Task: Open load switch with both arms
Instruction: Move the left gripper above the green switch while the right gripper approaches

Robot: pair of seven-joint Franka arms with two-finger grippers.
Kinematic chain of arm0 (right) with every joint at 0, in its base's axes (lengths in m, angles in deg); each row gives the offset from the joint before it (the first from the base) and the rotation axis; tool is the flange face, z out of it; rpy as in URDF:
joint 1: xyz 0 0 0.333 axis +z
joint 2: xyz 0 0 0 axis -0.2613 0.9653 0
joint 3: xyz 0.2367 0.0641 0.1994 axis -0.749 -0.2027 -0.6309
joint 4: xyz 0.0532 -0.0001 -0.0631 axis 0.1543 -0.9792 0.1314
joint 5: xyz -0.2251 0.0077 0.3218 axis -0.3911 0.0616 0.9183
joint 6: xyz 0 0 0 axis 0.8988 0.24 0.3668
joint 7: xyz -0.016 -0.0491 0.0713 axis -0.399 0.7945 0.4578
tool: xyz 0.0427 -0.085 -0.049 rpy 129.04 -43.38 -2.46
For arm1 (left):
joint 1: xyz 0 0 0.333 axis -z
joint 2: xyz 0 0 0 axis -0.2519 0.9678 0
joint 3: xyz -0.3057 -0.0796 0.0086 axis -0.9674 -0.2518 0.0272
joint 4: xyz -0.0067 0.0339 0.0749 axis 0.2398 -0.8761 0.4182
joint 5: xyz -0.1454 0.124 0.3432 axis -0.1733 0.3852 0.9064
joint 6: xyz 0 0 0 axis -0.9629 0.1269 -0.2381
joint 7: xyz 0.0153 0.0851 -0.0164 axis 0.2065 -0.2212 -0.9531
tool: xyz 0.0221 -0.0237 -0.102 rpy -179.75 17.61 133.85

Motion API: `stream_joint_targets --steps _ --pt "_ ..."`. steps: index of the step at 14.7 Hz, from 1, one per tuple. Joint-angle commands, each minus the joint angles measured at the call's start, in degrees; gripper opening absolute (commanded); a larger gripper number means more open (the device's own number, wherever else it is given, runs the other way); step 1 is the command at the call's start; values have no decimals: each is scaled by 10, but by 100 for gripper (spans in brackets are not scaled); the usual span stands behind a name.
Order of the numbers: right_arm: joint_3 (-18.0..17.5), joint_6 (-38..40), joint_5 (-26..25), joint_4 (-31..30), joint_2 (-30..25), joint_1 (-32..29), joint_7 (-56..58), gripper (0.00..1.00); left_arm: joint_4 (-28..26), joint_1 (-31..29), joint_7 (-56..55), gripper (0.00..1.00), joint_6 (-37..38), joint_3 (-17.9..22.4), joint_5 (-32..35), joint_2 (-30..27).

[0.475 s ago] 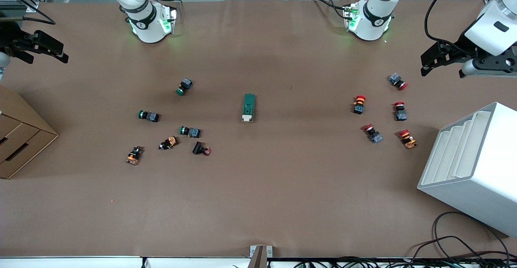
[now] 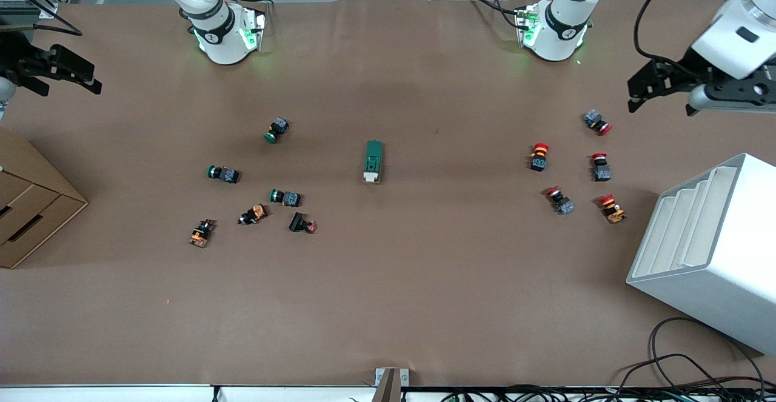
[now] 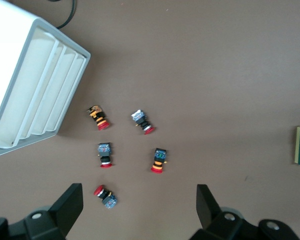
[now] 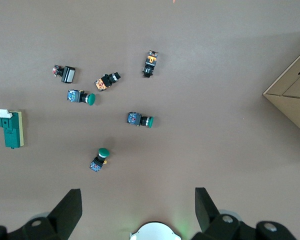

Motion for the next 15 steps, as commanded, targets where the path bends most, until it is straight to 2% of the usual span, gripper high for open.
stream_joint_targets --steps 1,5,8,10,12,15 --pt "2 0 -3 -12 -13 1 13 100 16 3 -60 100 10 -60 8 8" --pt "2 -6 -11 7 6 -3 10 100 -6 3 -230 100 -15 -187 11 15" --pt "2 -24 -13 17 63 -2 11 100 -39 4 -407 100 -78 -275 32 37" --pt "1 -46 -20 18 101 -2 12 100 -46 12 -496 100 -105 -332 80 70" --pt "2 -79 -21 21 153 -11 39 100 -51 56 -583 100 -128 -348 145 114" --pt "1 -83 -25 18 175 -11 59 100 -51 147 -718 100 -150 -348 258 193"
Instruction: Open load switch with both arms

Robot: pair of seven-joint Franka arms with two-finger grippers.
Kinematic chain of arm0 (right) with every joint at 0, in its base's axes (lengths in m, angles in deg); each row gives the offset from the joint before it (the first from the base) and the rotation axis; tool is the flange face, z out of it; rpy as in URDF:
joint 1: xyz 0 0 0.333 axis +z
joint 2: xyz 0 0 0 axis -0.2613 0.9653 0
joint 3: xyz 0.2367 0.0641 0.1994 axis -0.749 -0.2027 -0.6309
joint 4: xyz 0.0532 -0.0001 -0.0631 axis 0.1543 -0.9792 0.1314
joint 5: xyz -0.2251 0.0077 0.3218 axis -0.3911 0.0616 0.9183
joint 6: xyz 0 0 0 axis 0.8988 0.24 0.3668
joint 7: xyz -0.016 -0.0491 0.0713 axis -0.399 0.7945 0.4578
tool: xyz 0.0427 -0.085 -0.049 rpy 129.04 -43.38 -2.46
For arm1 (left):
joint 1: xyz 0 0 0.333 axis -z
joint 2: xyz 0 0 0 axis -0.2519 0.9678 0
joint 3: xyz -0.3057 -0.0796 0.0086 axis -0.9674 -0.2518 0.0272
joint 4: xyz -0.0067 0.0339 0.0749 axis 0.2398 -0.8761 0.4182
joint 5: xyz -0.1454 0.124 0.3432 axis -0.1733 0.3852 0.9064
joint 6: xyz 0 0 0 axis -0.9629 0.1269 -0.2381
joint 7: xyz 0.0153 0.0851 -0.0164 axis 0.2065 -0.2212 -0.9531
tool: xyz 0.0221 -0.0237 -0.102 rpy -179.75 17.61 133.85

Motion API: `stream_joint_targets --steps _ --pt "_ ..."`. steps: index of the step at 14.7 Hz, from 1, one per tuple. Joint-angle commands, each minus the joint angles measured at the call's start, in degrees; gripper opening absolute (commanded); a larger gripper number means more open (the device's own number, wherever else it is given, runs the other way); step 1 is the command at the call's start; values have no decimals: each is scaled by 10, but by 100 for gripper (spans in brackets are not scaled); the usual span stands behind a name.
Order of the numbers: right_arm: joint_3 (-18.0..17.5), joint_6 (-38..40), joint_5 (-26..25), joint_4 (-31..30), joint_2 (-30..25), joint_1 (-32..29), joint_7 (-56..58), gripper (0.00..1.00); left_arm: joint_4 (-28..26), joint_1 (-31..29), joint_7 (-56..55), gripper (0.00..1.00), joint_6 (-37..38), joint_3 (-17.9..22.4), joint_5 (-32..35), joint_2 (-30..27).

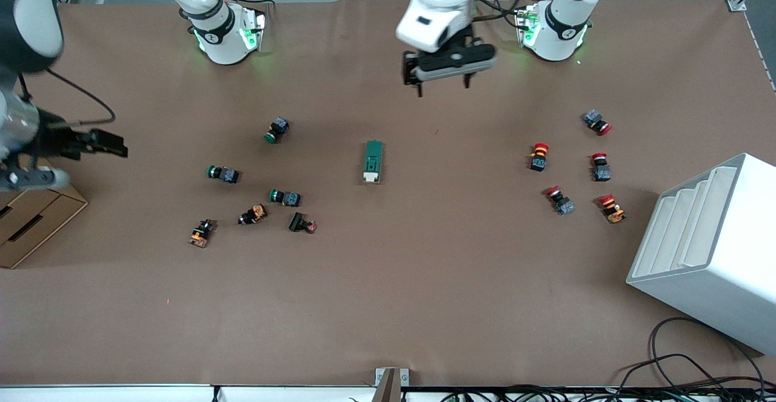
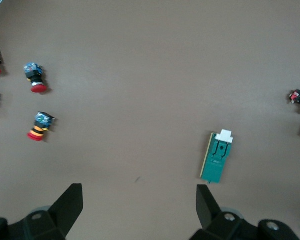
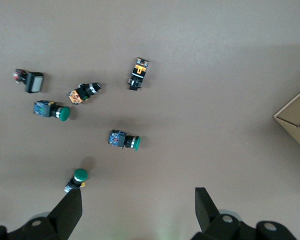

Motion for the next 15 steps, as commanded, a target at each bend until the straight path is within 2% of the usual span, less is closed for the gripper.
stream_joint_targets --steps 1,3,5,11,14,15 --pt "-4 4 -6 13 20 0 8 100 12 78 -106 100 -11 -2 105 83" --pt "-7 -6 1 12 42 13 -39 100 13 114 -177 100 -14 -2 176 134" --pt "-8 -14 1 9 56 51 -114 100 11 146 -260 100 -28 -2 234 169" --pt "-10 -24 4 10 102 177 -462 100 9 219 -479 98 -29 -1 457 292" --pt "-10 -35 33 26 157 233 -672 100 0 244 -545 97 -29 2 539 322" --pt "-11 -35 38 50 183 253 -726 100 -5 244 -568 96 -29 3 568 334"
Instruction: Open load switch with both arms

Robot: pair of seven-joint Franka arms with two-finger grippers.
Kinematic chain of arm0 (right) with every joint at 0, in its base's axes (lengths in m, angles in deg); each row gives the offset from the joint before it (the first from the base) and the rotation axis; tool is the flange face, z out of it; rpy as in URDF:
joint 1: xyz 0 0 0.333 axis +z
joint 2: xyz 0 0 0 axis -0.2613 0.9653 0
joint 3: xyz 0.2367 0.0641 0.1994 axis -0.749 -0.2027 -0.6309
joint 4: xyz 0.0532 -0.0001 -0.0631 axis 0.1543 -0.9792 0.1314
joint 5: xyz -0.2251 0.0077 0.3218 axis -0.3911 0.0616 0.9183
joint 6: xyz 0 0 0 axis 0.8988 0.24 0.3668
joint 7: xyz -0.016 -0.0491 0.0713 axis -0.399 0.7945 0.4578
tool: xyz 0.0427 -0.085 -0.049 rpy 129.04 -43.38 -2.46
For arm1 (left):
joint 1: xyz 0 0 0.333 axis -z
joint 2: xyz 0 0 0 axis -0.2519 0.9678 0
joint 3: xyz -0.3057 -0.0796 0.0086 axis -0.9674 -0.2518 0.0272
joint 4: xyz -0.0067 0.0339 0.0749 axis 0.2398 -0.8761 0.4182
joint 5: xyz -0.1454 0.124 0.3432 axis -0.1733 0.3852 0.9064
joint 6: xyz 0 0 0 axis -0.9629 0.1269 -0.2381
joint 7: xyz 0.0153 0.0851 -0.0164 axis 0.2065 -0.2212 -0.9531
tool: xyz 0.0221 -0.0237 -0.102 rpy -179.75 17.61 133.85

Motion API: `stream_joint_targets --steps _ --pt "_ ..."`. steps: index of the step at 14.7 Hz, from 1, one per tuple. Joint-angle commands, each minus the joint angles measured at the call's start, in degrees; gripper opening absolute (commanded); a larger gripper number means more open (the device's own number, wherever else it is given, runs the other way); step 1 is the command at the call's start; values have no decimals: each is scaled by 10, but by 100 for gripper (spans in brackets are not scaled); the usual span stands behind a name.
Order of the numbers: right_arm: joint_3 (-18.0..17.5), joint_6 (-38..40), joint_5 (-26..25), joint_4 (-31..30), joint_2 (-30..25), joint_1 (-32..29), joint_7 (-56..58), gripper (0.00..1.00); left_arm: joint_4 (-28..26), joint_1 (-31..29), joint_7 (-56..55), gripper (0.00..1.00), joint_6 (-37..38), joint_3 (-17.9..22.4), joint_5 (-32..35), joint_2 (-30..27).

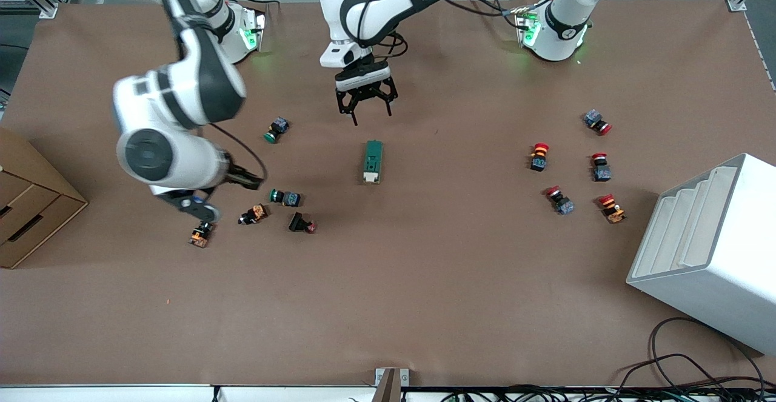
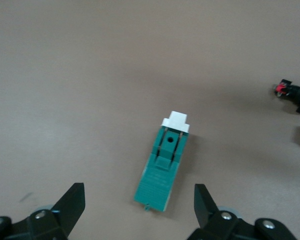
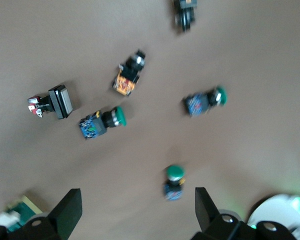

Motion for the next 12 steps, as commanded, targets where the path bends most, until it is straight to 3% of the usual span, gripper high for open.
stream_joint_targets --steps 1,4,6,12 --pt "3 5 21 71 80 41 -155 100 -14 8 -54 95 0 1 78 23" --pt "1 -2 83 133 168 81 -332 100 -53 8 -82 95 0 1 142 35" --pt "0 -58 103 132 193 109 -395 100 -71 10 -120 95 0 8 198 49" --pt "-37 -153 110 134 240 124 -496 100 -73 68 -160 96 0 80 274 67"
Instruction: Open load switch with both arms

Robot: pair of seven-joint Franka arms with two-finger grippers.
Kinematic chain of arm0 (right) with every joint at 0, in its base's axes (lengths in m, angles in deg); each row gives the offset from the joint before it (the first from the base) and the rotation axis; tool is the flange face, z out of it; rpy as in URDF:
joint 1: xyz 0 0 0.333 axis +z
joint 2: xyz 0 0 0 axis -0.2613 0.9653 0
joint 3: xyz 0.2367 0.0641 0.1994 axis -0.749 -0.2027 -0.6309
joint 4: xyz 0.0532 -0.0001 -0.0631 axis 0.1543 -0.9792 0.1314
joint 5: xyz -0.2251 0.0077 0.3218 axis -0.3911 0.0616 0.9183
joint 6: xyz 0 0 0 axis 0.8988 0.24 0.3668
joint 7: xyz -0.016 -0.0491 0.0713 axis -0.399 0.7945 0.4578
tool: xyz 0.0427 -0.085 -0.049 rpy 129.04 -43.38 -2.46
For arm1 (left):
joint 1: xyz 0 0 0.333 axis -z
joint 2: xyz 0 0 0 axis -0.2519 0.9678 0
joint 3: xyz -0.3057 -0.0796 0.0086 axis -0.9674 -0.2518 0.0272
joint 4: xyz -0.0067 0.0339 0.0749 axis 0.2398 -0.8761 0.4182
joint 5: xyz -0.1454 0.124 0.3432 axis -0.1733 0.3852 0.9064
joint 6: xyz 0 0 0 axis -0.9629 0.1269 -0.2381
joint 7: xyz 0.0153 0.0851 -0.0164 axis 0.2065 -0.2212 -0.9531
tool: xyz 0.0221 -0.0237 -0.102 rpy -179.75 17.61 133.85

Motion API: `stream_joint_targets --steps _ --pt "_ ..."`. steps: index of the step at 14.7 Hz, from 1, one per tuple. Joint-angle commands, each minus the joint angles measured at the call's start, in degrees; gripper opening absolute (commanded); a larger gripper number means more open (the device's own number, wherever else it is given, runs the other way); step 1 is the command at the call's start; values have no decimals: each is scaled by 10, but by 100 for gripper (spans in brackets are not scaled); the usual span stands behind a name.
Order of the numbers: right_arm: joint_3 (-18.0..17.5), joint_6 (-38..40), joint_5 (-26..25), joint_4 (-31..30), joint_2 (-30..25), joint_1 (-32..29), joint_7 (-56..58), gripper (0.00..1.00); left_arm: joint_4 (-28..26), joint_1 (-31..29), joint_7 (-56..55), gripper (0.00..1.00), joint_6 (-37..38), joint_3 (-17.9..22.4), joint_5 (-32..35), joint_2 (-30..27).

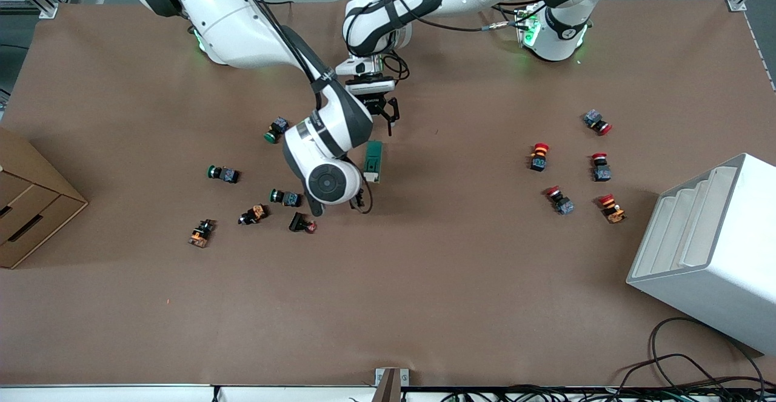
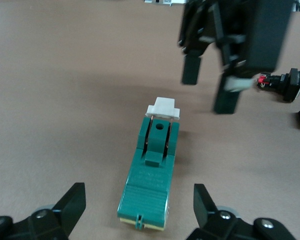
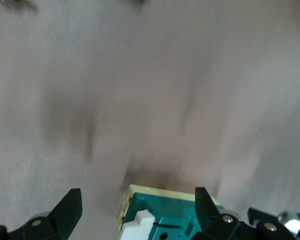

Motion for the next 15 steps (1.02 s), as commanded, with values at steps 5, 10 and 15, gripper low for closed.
stream_joint_targets --steps 5,10,15 --pt "-27 11 13 13 7 5 -21 100 6 69 -39 96 0 69 26 -1" --pt "-28 43 11 13 7 17 -21 100 6 73 -42 96 1 70 28 6" --pt "-28 116 8 28 6 18 -16 100 9 81 -41 96 2 71 28 15"
